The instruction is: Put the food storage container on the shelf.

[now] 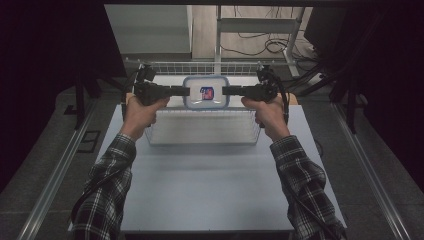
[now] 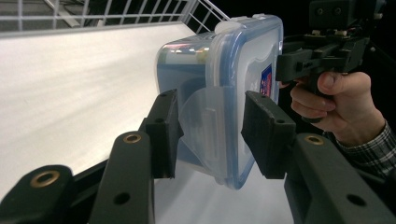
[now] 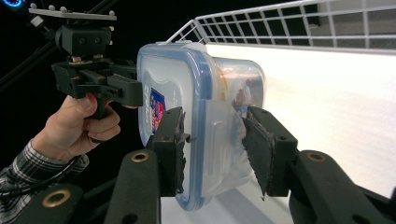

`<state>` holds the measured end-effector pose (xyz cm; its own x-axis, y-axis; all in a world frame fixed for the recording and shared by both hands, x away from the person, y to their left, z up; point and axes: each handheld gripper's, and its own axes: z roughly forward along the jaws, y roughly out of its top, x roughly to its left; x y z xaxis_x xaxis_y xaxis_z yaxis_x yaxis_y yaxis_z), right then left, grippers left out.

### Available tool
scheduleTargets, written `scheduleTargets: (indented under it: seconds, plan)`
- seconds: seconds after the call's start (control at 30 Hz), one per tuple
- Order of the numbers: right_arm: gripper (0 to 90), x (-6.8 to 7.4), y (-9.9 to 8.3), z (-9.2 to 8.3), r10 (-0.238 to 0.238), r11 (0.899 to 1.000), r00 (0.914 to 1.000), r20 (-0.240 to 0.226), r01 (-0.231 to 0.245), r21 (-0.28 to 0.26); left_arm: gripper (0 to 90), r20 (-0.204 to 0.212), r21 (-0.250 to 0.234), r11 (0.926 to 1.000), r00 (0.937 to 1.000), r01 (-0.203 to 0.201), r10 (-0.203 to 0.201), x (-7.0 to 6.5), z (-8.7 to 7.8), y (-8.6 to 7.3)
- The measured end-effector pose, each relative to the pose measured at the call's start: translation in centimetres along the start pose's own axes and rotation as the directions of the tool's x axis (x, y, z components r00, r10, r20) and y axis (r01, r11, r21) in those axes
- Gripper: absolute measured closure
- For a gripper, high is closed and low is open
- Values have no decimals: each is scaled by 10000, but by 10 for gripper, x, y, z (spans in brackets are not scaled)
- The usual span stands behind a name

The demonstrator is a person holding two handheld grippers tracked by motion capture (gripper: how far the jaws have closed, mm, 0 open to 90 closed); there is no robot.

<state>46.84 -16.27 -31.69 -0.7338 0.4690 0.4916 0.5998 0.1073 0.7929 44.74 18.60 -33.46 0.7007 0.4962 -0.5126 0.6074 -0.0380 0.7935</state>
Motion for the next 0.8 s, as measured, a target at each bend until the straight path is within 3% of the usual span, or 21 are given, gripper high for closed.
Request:
scheduleTargets:
  seconds: [0.2, 0.33, 0.5, 0.7, 0.8]
  plan:
    - [581, -14, 6, 7, 295, 9996, 9996, 26, -295, -15, 566, -65, -17, 9998, 9998, 180, -180, 14, 8, 6]
    - [579, -22, 5, 12, 489, 9988, 9988, 32, -489, -75, 562, -84, -336, 9989, 9995, 313, -316, 20, 11, 5]
    - [575, -24, 4, 14, 523, 9984, 9986, 31, -522, -234, 558, -56, -571, 9977, 9993, 370, -374, 22, 11, 3]
    - [568, -24, 3, 15, 607, 9975, 9981, 145, -601, -370, 544, -361, -578, 9982, 9992, 141, -162, 22, 12, 3]
    - [559, -21, 4, 17, 502, 9983, 9978, 436, -488, -322, 550, -635, -397, 9992, 9980, -36, 10, 20, 14, 3]
